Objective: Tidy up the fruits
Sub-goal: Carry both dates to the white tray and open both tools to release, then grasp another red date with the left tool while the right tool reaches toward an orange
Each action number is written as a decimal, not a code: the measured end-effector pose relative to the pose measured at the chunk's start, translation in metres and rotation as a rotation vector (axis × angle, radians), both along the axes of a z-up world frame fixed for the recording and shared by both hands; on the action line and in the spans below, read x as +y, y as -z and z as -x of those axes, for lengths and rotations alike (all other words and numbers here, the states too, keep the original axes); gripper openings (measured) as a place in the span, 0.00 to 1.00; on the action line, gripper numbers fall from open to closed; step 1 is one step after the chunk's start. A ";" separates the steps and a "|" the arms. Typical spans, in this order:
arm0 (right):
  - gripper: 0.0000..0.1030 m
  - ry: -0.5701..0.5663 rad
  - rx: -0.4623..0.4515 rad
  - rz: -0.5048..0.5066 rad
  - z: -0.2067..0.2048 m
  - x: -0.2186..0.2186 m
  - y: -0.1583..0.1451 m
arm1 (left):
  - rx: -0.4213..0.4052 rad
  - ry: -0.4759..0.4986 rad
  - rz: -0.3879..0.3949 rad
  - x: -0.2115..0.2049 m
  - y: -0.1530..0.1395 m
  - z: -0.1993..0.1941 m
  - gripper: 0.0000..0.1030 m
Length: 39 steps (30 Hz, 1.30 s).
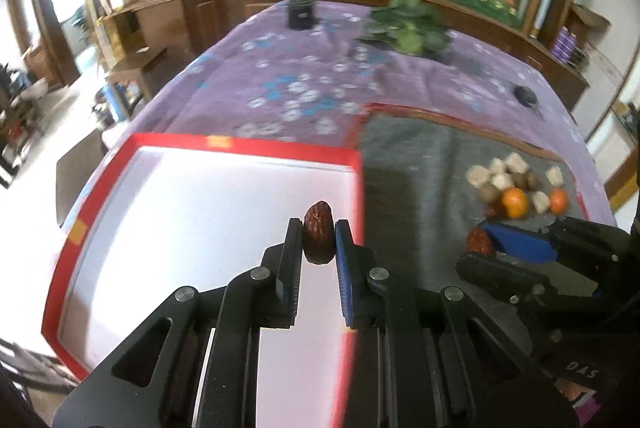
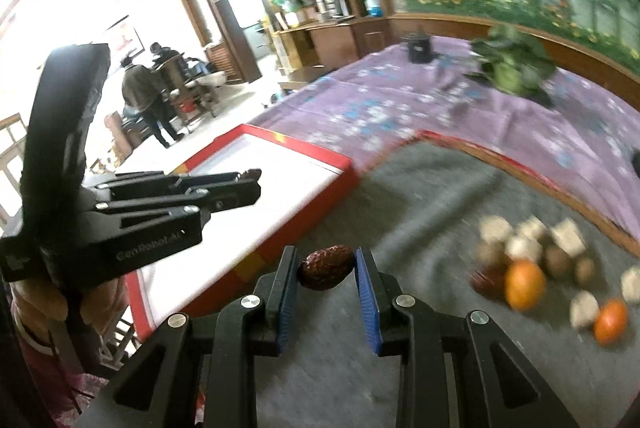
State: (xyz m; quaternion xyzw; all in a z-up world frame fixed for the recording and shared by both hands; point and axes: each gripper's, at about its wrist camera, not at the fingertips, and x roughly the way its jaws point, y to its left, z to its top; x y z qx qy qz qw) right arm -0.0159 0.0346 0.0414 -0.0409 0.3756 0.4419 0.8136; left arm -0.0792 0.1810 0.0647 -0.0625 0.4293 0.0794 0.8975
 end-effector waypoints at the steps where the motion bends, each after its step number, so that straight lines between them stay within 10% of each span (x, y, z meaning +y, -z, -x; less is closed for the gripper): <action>1: 0.27 -0.013 0.000 0.001 -0.003 0.011 -0.001 | 0.007 -0.018 0.005 0.009 0.002 0.001 0.15; 18: 0.27 -0.114 -0.023 0.151 -0.035 0.111 0.032 | 0.106 -0.128 0.062 0.059 0.040 -0.010 0.15; 22: 0.30 -0.134 -0.030 0.151 -0.036 0.111 0.033 | 0.126 -0.145 0.094 0.064 0.045 -0.011 0.16; 29: 0.35 -0.119 -0.015 0.131 -0.033 0.103 0.024 | 0.118 -0.193 0.121 0.072 0.043 -0.004 0.50; 39: 0.44 -0.005 -0.031 0.076 -0.012 0.029 0.005 | 0.057 -0.119 0.060 0.027 0.017 -0.009 0.50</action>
